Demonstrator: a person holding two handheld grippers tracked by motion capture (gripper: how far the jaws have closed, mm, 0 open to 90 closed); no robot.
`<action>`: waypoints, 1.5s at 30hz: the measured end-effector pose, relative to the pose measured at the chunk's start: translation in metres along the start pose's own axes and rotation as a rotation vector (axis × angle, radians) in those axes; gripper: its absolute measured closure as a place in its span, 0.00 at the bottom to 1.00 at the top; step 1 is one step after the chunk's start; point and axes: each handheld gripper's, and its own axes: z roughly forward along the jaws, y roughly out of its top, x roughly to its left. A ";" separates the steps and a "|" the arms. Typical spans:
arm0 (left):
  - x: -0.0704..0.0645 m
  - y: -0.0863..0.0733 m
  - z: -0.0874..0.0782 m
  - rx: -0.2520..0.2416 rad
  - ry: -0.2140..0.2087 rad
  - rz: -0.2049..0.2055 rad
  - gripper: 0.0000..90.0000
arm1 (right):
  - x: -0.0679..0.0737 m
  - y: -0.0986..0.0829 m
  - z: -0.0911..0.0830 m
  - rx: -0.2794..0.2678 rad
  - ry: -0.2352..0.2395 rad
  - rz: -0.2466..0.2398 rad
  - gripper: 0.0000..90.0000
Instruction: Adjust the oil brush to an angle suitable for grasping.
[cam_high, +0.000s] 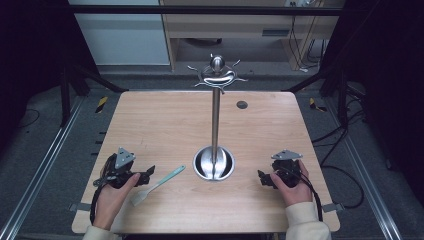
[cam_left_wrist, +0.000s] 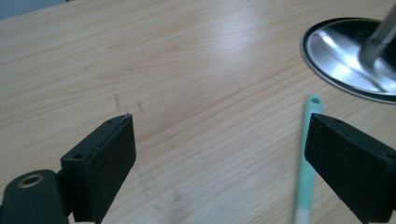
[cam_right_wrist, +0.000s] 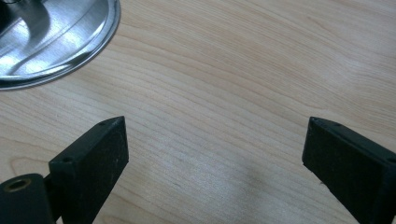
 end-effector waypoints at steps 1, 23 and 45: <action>0.000 0.000 0.000 0.000 0.000 0.000 0.10 | 0.000 0.000 0.000 0.000 0.000 0.000 0.09; -0.066 0.024 0.015 0.080 -0.194 0.201 0.59 | 0.001 0.000 0.001 0.009 -0.005 -0.011 0.09; -0.070 0.010 0.057 0.224 -0.226 0.232 1.00 | 0.003 0.000 0.002 0.015 -0.002 -0.010 0.09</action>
